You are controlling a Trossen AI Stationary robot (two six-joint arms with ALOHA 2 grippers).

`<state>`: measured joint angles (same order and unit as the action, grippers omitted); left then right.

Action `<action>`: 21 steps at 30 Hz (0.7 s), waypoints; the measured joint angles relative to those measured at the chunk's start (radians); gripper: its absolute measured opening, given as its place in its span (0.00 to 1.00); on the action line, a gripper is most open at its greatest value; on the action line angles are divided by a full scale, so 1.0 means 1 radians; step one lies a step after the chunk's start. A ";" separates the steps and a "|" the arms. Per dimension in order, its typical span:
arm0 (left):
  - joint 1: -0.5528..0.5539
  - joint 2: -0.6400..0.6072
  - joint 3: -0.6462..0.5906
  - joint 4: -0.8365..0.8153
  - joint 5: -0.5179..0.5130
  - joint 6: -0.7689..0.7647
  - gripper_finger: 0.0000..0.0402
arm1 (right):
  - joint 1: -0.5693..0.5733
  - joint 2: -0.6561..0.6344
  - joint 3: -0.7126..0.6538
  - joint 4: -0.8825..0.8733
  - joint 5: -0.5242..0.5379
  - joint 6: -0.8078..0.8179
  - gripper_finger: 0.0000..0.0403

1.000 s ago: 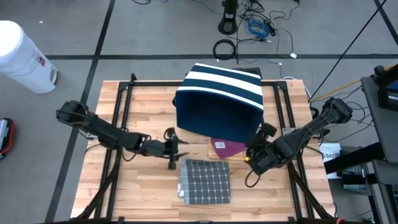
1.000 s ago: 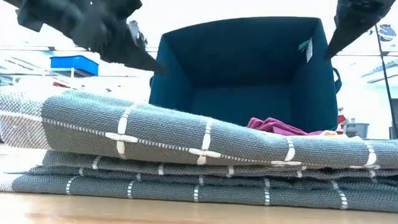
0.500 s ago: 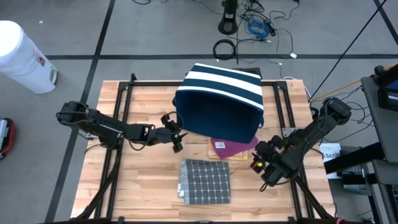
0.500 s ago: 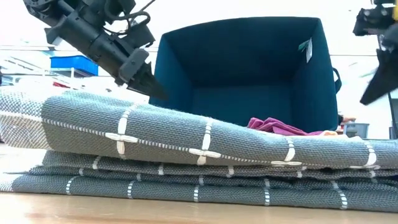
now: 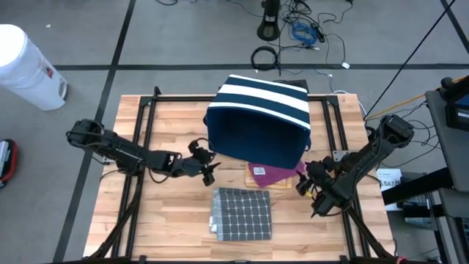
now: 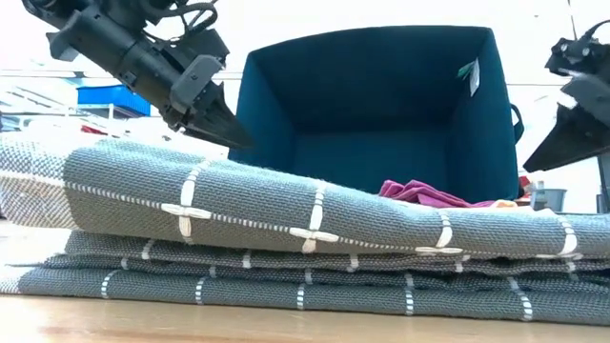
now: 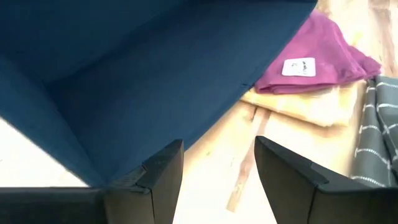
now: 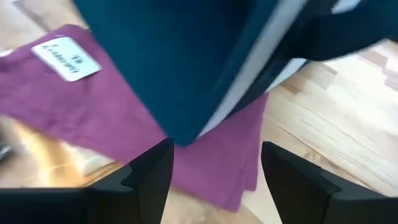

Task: Fold towel
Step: Prepare the blue bin

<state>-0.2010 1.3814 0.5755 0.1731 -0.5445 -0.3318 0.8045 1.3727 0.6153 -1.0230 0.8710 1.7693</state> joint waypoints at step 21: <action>-0.139 -0.002 0.000 -0.095 -0.230 -0.056 0.51 | 0.002 0.000 -0.107 0.235 0.134 -0.057 0.50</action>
<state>-0.3399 1.3792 0.5755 0.0785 -0.7746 -0.3878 0.8070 1.3727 0.5083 -0.7882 1.0052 1.7126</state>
